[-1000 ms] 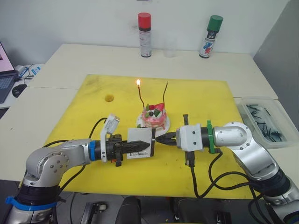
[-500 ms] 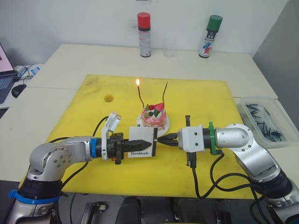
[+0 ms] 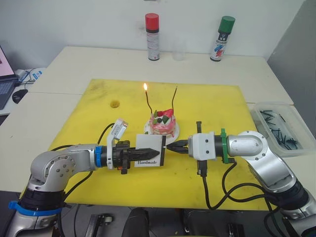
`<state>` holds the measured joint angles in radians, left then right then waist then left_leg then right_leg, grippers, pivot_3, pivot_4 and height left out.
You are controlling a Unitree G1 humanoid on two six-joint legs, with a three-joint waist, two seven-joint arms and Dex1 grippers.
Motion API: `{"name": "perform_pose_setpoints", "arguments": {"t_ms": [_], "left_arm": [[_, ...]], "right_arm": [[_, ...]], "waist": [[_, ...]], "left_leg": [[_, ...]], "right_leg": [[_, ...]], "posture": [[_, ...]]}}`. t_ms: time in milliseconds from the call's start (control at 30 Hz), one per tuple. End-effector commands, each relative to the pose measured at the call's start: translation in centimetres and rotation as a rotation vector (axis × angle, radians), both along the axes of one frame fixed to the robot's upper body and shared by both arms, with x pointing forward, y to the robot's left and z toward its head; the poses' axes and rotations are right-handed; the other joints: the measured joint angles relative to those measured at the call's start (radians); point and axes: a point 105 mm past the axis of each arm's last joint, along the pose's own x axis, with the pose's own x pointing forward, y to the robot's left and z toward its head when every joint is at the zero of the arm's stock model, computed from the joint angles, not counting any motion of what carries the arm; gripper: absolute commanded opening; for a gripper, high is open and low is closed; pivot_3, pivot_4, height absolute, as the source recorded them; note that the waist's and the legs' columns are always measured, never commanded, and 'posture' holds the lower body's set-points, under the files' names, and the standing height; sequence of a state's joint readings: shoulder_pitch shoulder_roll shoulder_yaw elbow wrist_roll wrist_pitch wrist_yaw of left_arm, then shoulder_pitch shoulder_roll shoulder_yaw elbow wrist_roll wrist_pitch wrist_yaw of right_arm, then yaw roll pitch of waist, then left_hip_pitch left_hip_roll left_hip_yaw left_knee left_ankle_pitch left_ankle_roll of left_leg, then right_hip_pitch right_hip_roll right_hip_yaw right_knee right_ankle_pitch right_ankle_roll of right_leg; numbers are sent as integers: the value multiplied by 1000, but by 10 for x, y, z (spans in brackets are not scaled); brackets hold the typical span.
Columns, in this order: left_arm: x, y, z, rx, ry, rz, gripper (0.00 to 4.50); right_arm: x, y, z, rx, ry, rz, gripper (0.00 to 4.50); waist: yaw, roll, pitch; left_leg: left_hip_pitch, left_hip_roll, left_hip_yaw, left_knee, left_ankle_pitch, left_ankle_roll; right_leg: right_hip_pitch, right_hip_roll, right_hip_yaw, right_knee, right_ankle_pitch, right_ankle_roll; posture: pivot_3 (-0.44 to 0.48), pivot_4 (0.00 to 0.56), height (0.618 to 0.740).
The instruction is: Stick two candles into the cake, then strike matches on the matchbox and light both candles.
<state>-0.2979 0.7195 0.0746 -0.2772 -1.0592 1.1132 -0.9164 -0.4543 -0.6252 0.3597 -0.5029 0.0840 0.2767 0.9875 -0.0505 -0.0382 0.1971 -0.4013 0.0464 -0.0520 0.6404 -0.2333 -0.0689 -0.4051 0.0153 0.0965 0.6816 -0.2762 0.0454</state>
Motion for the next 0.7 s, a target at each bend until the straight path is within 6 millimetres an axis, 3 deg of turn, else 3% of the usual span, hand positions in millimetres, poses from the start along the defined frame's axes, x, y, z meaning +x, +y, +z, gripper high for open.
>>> {"name": "perform_pose_setpoints", "arguments": {"t_ms": [33,467,700], "left_arm": [[-2,-6,10,-22,-35,-41,0],[-1,-10,10,-28,-41,-58,0],[0,-11,12,-34,-49,-57,0]], "right_arm": [[0,2,4,-12,-41,11,18],[-4,6,-2,-54,-39,49,18],[-8,5,-16,-134,-53,91,18]], "waist": [[0,0,0],[0,0,0],[0,0,0]], "left_leg": [[0,0,0,0,0,0],[0,0,0,0,0,0],[0,0,0,0,0,0]], "right_leg": [[0,0,0,0,0,0],[0,0,0,0,0,0],[0,0,0,0,0,0]], "posture": [[0,150,733],[0,150,733],[0,150,733]]}}
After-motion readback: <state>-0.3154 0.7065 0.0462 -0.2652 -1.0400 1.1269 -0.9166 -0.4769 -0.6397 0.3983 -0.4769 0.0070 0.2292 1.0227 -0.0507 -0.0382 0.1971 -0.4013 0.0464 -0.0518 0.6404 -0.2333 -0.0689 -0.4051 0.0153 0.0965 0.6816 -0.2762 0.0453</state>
